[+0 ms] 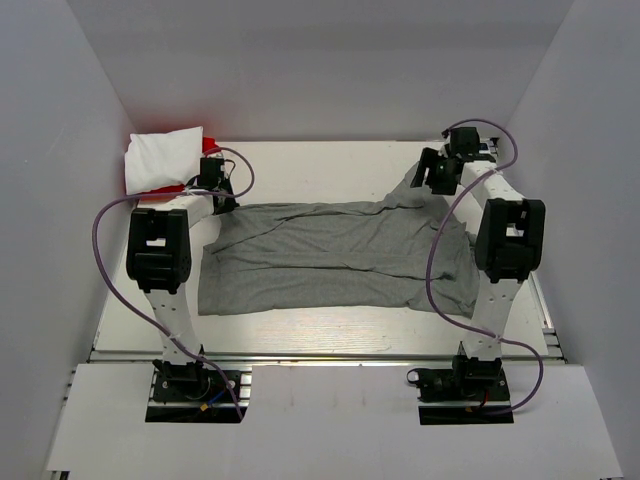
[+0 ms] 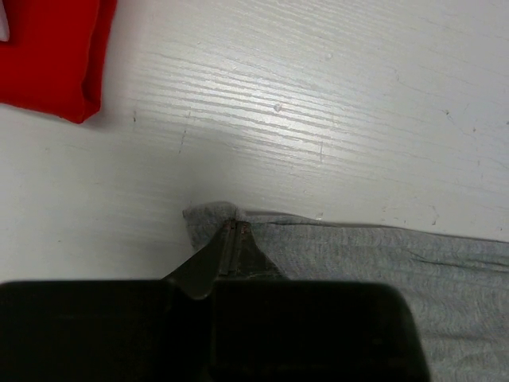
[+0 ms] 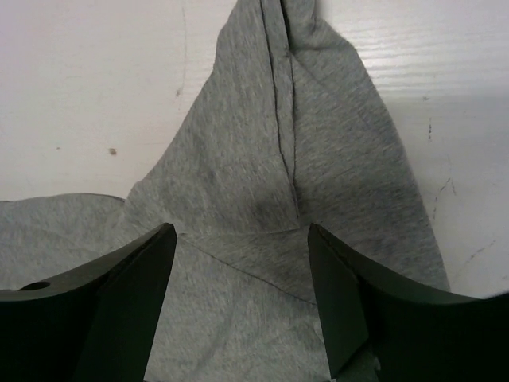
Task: Fold and stack the t-shirts
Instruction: Grap the side of the flattened tshirt furthest away from the robot with both arms, then fold the other side of the tshirt into a rectangle
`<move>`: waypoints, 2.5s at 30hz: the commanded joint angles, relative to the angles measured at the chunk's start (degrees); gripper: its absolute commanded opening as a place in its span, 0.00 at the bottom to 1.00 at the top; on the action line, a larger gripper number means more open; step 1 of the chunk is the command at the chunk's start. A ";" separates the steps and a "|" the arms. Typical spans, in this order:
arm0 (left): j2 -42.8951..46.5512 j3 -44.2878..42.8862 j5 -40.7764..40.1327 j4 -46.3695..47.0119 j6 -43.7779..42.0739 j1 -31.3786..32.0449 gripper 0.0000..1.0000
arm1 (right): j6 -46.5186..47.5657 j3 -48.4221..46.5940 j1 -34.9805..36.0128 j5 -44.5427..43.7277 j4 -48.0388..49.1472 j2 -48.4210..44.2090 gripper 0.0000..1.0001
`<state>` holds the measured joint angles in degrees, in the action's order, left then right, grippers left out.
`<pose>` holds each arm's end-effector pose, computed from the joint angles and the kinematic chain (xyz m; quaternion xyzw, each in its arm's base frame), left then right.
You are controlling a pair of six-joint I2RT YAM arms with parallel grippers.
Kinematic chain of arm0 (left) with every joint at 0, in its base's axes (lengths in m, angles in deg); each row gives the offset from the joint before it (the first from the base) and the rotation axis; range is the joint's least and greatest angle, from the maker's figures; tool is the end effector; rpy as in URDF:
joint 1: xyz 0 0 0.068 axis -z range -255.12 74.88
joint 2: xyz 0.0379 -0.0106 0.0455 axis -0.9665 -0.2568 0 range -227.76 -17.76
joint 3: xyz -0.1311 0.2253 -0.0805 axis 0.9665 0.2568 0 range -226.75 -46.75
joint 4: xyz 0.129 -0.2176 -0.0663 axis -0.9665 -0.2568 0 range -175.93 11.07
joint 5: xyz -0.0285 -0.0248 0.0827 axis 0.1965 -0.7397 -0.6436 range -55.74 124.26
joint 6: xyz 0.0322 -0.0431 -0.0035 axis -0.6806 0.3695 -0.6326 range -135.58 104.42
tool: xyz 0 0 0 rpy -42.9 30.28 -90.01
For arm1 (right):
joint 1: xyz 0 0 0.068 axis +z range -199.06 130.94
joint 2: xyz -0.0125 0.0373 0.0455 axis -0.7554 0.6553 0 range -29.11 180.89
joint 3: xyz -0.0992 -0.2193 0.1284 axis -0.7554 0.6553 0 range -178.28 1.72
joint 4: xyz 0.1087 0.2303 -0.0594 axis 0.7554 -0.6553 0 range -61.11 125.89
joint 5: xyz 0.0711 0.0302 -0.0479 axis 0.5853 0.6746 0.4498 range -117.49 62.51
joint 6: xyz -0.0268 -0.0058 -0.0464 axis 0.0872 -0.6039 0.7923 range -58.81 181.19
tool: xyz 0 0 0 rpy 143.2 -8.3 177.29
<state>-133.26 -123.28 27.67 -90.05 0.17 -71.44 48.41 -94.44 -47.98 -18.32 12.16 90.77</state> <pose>0.4315 -0.0237 0.1604 -0.1181 0.9311 -0.0042 0.3450 0.4736 0.0146 0.2184 0.0658 0.9269 0.1175 0.3502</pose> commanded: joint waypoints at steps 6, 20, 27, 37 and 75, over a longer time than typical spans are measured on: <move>4.15 0.33 -0.71 0.30 0.25 -0.08 0.00 | -0.41 -1.41 1.11 0.32 -2.20 3.09 0.70; 4.15 0.33 -0.18 0.30 0.25 -0.08 0.00 | -1.90 -1.13 1.20 0.93 -0.27 6.59 0.67; 4.67 0.33 -0.18 0.30 0.25 -0.08 0.00 | -3.22 -2.10 1.29 2.95 1.92 7.31 0.53; 6.25 0.33 -0.18 0.30 -0.28 -0.08 0.00 | -4.54 -2.01 1.64 4.45 2.63 3.26 0.00; 32.70 23.35 -7.82 -10.94 10.61 0.45 0.00 | -8.76 36.83 2.96 -11.54 -16.26 -56.33 0.00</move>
<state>-105.26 -101.23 22.88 -98.94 7.67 -71.18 38.12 -56.03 -45.13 -28.00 0.12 35.84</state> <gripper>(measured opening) 0.026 0.008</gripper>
